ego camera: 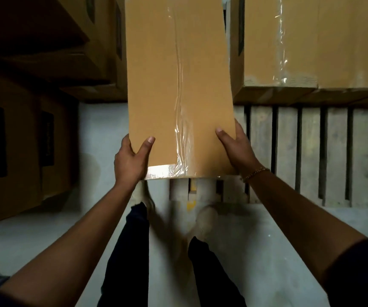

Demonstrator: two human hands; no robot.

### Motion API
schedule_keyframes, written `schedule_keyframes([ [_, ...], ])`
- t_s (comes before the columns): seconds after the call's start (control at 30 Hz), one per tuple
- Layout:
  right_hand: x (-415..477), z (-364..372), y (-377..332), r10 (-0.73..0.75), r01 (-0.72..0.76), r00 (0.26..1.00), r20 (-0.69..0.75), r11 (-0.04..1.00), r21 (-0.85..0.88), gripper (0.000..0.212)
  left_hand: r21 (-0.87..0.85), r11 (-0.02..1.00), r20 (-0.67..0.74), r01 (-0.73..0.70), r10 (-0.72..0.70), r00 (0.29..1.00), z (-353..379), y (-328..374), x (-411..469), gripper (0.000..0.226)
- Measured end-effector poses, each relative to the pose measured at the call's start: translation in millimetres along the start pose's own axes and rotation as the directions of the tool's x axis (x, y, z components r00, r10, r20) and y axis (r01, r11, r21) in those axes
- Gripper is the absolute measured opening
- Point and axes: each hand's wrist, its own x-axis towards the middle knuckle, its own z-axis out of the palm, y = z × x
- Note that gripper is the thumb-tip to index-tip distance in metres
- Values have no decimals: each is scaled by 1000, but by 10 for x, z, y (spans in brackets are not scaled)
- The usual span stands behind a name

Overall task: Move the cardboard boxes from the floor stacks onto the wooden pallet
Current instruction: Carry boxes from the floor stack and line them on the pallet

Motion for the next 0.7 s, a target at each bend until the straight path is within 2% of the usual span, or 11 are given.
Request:
schedule_keyframes([
  [0.17, 787, -53, -258, -39, 36, 997, -69, 999, -40, 72, -3, 998, -7, -69, 69, 998, 300, 298, 793, 57],
  [0.27, 1358, -26, -351, -94, 82, 983, -156, 993, -81, 85, -16, 992, -12, -124, 124, 992, 532, 429, 1385, 52],
  [0.33, 1740, -13, -388, -140, 117, 971, -194, 985, -123, 85, -16, 989, -20, -145, 145, 989, 681, 520, 1761, 48],
  [0.43, 2219, -15, -456, -174, 131, 959, -224, 972, -193, 91, -3, 982, -13, -190, 190, 982, 902, 636, 2233, 55],
  [0.6, 2882, -19, -376, -233, 151, 942, -242, 937, -316, 73, 17, 976, 3, -217, 217, 976, 1271, 637, 2837, 59],
  [0.7, 3108, 2, -260, -255, 159, 936, -241, 920, -357, 71, 14, 973, -4, -229, 229, 973, 1438, 579, 3015, 55],
])
